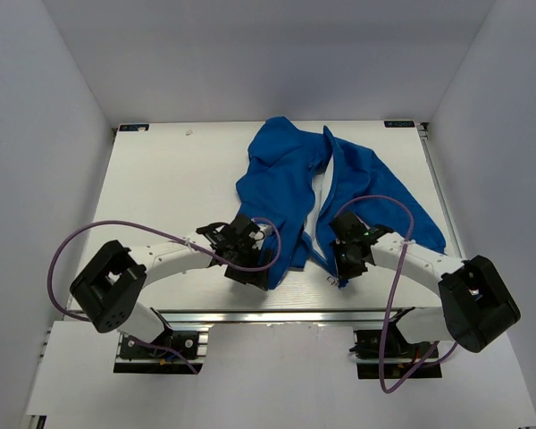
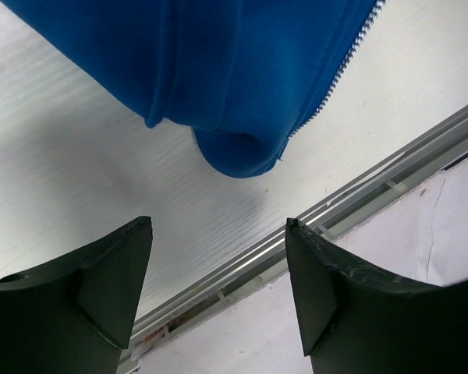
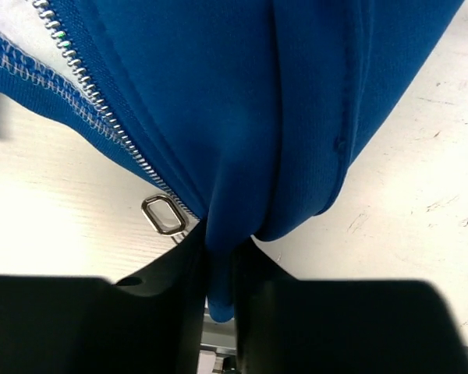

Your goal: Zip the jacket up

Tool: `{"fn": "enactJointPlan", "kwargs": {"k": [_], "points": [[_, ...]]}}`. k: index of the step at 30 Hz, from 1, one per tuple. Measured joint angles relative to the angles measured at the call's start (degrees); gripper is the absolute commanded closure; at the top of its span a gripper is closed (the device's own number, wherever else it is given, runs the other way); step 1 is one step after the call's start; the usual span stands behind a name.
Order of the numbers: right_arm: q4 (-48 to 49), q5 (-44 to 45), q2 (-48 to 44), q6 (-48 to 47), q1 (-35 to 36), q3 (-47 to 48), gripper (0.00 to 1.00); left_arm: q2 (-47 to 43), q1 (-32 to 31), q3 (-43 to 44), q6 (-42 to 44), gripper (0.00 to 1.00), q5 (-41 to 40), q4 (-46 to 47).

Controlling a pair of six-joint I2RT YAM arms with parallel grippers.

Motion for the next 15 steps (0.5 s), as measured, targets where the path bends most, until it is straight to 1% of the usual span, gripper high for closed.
{"fn": "enactJointPlan", "kwargs": {"k": [1,3,6,8,9,11,15], "points": [[0.0,0.0,0.0,0.1,0.0,0.0,0.82,0.2,-0.3,0.1,0.0,0.22,0.0,-0.2],[0.2,-0.4,0.0,0.3,0.0,0.0,0.94,0.8,-0.9,0.6,0.0,0.24,0.0,-0.5],[1.5,-1.9,-0.8,1.0,0.0,-0.9,0.96,1.9,-1.7,1.6,-0.1,0.29,0.1,-0.3],[2.8,-3.4,-1.5,1.4,0.0,-1.7,0.96,2.4,-2.1,1.8,0.0,0.31,0.2,-0.2],[3.5,-4.2,-1.9,1.5,0.0,-2.1,0.96,2.8,-2.2,1.9,-0.1,0.36,0.2,-0.1],[4.6,-5.4,-2.4,1.9,0.0,-2.8,0.95,3.3,-2.4,2.0,-0.3,0.41,0.2,0.0],[6.6,-6.9,-3.1,2.9,0.0,-3.6,0.96,4.4,-2.6,2.0,-0.2,0.41,0.1,0.2]]}}
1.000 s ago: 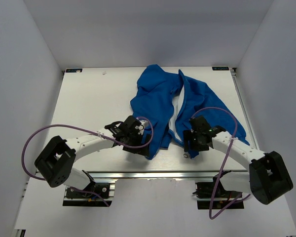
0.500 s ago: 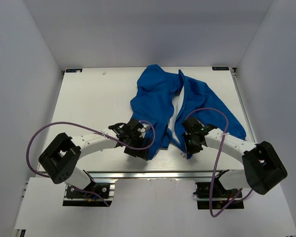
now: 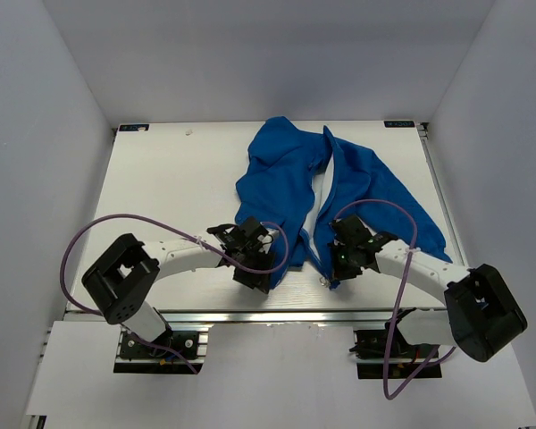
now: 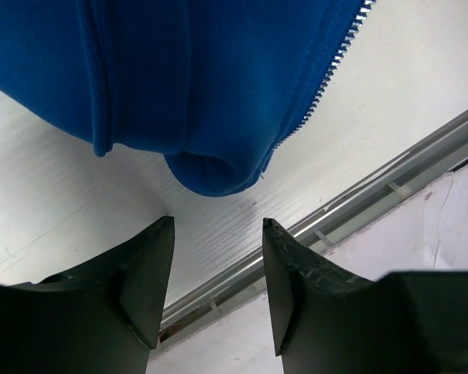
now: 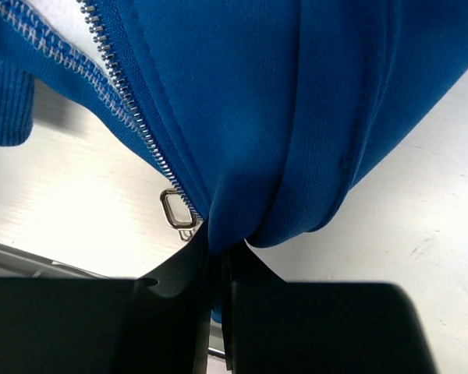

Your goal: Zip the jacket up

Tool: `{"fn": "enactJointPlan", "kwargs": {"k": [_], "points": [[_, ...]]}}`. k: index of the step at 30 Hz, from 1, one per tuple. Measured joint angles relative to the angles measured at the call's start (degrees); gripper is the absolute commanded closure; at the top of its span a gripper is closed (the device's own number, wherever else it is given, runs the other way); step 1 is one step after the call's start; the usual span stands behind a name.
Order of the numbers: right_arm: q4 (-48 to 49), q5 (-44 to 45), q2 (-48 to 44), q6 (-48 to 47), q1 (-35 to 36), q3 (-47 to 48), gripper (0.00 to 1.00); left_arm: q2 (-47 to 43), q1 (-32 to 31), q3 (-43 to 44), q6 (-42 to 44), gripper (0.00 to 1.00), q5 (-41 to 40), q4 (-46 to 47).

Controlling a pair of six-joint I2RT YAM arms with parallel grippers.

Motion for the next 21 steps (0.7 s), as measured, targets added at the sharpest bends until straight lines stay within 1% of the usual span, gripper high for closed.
{"fn": "enactJointPlan", "kwargs": {"k": [6,8,11,13,18,20,21], "points": [[1.6,-1.1,-1.0,0.6,0.1,-1.2,0.96,0.4,-0.6,0.4,0.0,0.38,-0.6,0.5],[1.7,-1.3,-1.3,0.9,0.1,-1.3,0.96,0.5,-0.7,1.4,0.0,0.33,-1.8,0.3],[2.3,-1.5,-1.7,1.4,0.1,-1.8,0.97,1.1,-0.8,3.5,0.1,0.32,-3.7,0.3],[2.7,-1.4,-2.0,1.6,0.1,-2.2,0.98,1.9,-0.9,4.6,0.2,0.36,-4.5,0.7],[3.0,-1.6,-2.1,1.8,0.1,-2.2,0.98,5.2,-1.6,5.6,0.7,0.41,-5.2,0.5],[3.3,-1.7,-2.1,1.8,0.1,-2.2,0.99,5.7,-2.3,6.0,0.8,0.45,-6.1,0.6],[3.5,-1.9,-2.1,1.9,0.1,-2.2,0.99,5.9,-2.5,6.2,0.8,0.50,-6.5,0.6]]}}
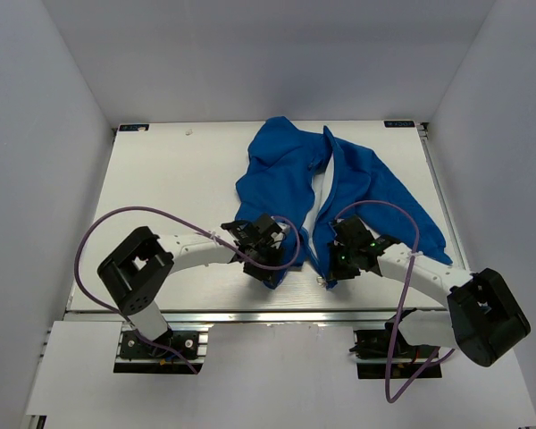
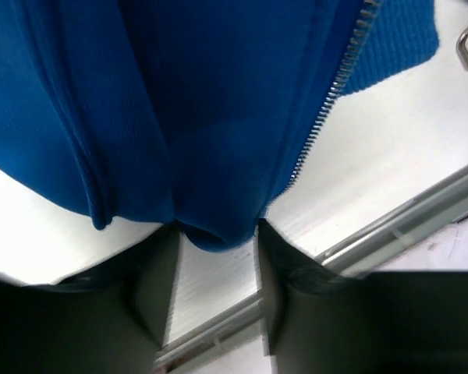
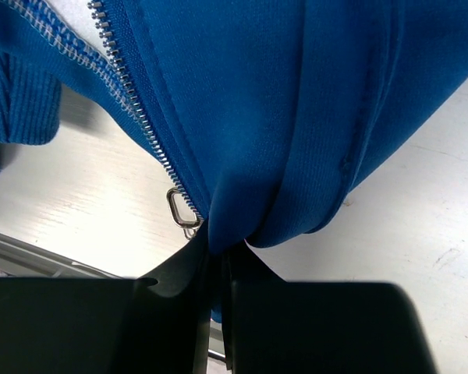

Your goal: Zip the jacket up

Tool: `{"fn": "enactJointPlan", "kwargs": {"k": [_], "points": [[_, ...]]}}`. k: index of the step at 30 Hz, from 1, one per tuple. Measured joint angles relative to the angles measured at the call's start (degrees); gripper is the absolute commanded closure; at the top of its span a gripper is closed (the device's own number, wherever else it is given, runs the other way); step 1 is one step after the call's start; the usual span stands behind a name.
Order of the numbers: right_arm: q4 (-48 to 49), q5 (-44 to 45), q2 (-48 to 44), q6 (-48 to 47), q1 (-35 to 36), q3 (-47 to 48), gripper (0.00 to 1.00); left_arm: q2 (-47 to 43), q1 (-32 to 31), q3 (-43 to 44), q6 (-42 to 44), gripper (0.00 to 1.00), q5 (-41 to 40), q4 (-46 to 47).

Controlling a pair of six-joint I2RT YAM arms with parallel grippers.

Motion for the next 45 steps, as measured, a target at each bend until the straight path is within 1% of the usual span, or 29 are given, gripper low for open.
{"fn": "enactJointPlan", "kwargs": {"k": [2,4,5,6,7,8,10,11,13,15,16,19,20,22,23,25,28,29,30,36,40,43,45], "points": [[0.5,-0.3,0.0,0.1,0.0,-0.1,0.98,0.4,-0.3,0.3,0.0,0.53,-0.6,-0.1],[1.1,-0.5,0.0,0.1,0.0,-0.4,0.97,0.7,-0.4,0.6,-0.1,0.60,-0.9,-0.2],[1.1,-0.6,0.0,0.1,0.0,-0.5,0.92,0.9,-0.4,0.7,-0.1,0.64,-1.1,-0.1],[1.2,-0.7,0.0,0.1,0.0,-0.6,0.89,1.0,-0.5,0.7,-0.2,0.74,-1.4,-0.1],[1.2,-0.8,-0.1,0.1,0.0,-0.7,0.85,1.1,-0.5,0.8,-0.3,0.77,-1.7,-0.2],[1.2,-0.8,-0.2,0.0,0.0,-0.7,0.75,1.3,-0.6,0.8,-0.3,0.81,-2.1,-0.2],[1.1,-1.0,-0.6,0.0,0.0,-0.7,0.71,1.5,-0.7,1.0,-0.4,0.88,-2.1,-0.2],[1.0,-1.0,-1.0,-0.1,0.0,-0.7,0.67,1.5,-0.8,1.0,-0.4,0.88,-2.1,-0.1],[0.7,-1.2,-1.9,-0.4,0.0,-0.7,0.66,1.5,-0.8,1.0,-0.4,0.94,-2.1,-0.1],[0.5,-1.5,-2.6,-0.4,0.0,-0.7,0.65,1.5,-0.8,1.0,-0.6,0.96,-2.1,-0.1],[0.3,-1.5,-2.9,-0.5,0.0,-0.7,0.65,1.5,-0.8,1.0,-0.6,1.00,-2.1,-0.1],[-0.3,-1.7,-3.4,-0.8,0.0,-0.7,0.63,1.5,-0.8,1.0,-0.7,1.00,-2.1,-0.1],[-0.4,-1.7,-3.4,-0.9,0.0,-0.7,0.60,1.5,-0.8,1.0,-0.8,1.00,-2.1,-0.1],[-0.7,-1.9,-3.1,-1.3,0.0,-0.7,0.60,1.5,-0.8,1.0,-0.9,1.00,-2.2,-0.1],[-0.7,-1.9,-2.9,-1.5,0.0,-0.7,0.61,1.5,-0.8,1.0,-1.0,1.00,-2.2,-0.1],[-0.9,-1.9,-2.2,-1.8,0.0,-0.7,0.67,1.5,-0.8,1.0,-1.1,1.00,-2.3,-0.1],[-1.1,-1.8,-1.6,-2.1,0.0,-0.8,0.85,1.5,-0.8,1.0,-1.2,1.00,-2.4,-0.1],[-1.1,-1.6,-1.5,-2.0,0.0,-0.8,0.96,1.5,-0.8,1.0,-1.3,1.00,-2.4,-0.1],[-1.1,-1.6,-1.5,-2.2,0.0,-0.8,1.00,1.5,-0.8,1.0,-1.3,1.00,-2.4,-0.1],[-0.5,-1.6,-1.3,-2.5,0.0,-0.8,1.00,1.3,-1.0,1.1,-1.3,1.00,-2.6,0.1],[1.0,-1.0,-2.9,-4.5,0.0,0.1,1.00,0.3,-1.0,4.1,-1.1,1.00,-4.1,-0.3],[5.1,0.1,-8.9,-6.4,0.1,1.8,1.00,-1.7,-1.1,8.2,-1.1,1.00,-6.6,1.1],[10.5,0.3,-15.3,-7.6,0.1,2.5,1.00,-3.8,-1.1,10.9,-1.1,1.00,-8.3,3.3]]}}
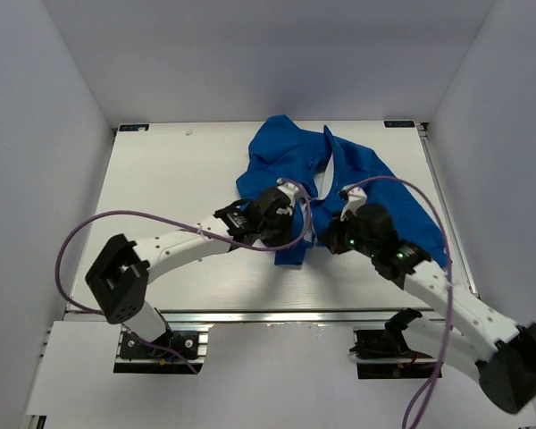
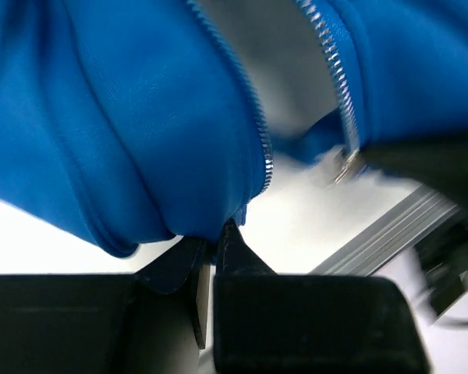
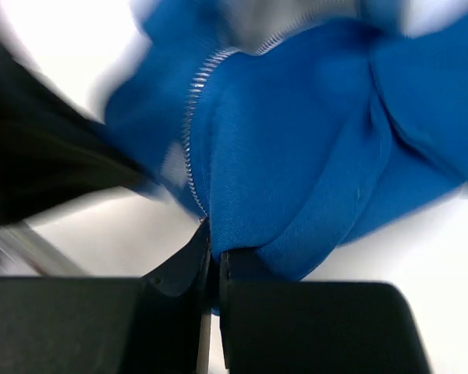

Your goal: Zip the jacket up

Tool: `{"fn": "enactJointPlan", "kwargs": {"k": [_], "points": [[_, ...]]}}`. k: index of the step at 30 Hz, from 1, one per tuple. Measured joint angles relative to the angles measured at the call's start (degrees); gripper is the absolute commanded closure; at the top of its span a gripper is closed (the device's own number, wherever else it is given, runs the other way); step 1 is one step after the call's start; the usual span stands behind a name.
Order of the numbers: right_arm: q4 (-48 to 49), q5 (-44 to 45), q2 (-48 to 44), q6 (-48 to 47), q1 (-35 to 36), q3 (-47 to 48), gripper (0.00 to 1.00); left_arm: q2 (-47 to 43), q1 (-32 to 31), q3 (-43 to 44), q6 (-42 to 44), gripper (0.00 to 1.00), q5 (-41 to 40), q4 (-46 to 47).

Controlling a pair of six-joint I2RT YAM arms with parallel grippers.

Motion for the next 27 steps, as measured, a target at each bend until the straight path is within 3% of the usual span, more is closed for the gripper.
{"fn": "enactJointPlan", "kwargs": {"k": [5,8,15,27], "points": [[15.5,0.0,-11.9,-0.8,0.0,-0.5,1.00,-6.1,0.1,2.9,-0.4,1.00,-3.4,7.6],[20.9,0.3,-14.4,-0.5,0.0,-1.8,1.00,-9.0,0.1,2.5,-0.6,1.00,-3.6,12.2],[26.2,-0.4,-13.0,0.8,-0.3,-4.2,1.00,-13.9,0.1,-1.5,0.6,1.00,-3.4,18.0],[29.7,-9.4,-6.6,3.0,-3.3,-4.5,1.00,-19.9,0.1,-8.4,1.6,1.00,-1.7,23.4]]}}
